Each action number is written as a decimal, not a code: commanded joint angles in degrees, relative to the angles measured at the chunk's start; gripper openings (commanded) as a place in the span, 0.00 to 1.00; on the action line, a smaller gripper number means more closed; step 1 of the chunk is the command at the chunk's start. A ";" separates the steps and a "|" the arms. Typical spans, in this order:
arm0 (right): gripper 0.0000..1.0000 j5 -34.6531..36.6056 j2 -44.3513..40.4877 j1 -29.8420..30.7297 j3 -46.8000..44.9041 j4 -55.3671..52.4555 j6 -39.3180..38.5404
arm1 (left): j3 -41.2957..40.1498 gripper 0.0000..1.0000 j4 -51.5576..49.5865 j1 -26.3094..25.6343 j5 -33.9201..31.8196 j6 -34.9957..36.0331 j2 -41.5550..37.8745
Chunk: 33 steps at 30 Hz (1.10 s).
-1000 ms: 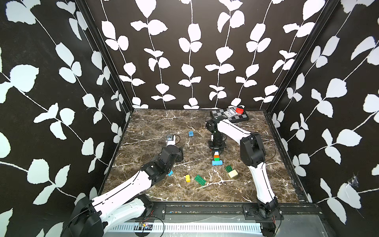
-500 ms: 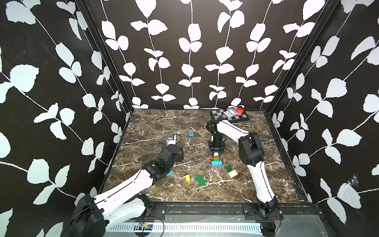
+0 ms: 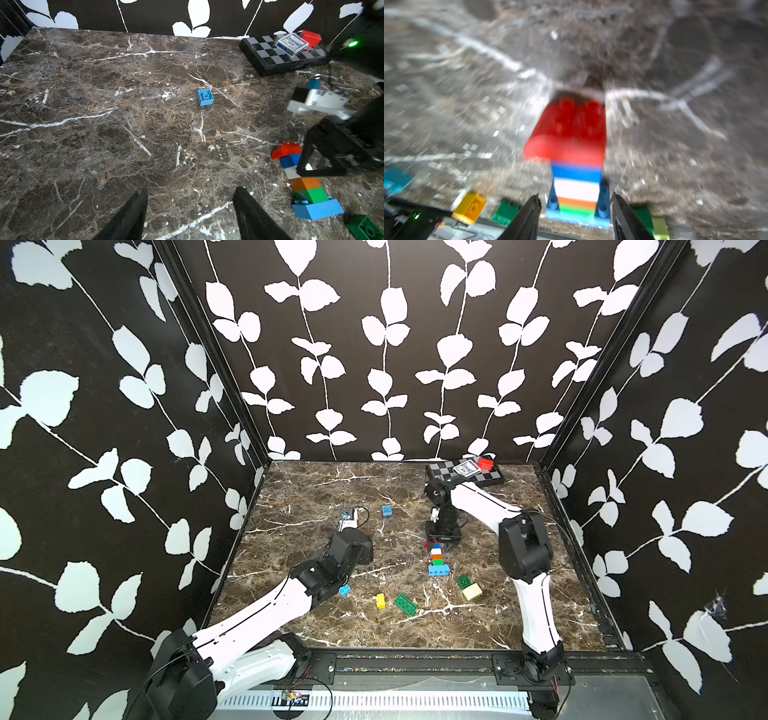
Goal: Assemble the number 1 with lego
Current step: Adjust the lego brick at the center of the board, then pick up the lego brick from the center of the board.
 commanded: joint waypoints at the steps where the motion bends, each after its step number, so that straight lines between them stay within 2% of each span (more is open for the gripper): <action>1: 0.56 0.92 -10.12 -0.71 -7.15 5.15 -2.19 | 2.36 0.68 -4.69 0.85 2.38 -1.59 1.23; 10: 0.55 9.96 -33.61 -1.21 -25.33 17.13 -8.86 | 6.81 0.68 -9.94 2.09 12.30 -3.20 7.83; 13: 0.54 8.98 -40.46 -0.53 -31.57 23.94 -14.71 | 6.60 0.68 -9.40 2.09 13.66 -5.34 8.37; 16: 0.55 4.54 -44.24 2.12 -35.73 28.67 -20.37 | 6.12 0.68 -9.55 2.09 13.99 -7.73 8.41; 20: 0.56 2.30 -45.90 11.51 -39.79 31.90 -27.14 | 5.21 0.68 -10.74 2.09 11.65 -10.70 6.60; 24: 0.57 4.15 -44.42 20.98 -43.50 35.26 -29.35 | 3.12 0.68 -11.43 2.09 8.77 -13.82 2.92; 33: 0.60 7.86 -35.11 30.78 -44.93 40.54 -27.98 | -1.13 0.69 -15.23 2.18 3.71 -17.79 -6.50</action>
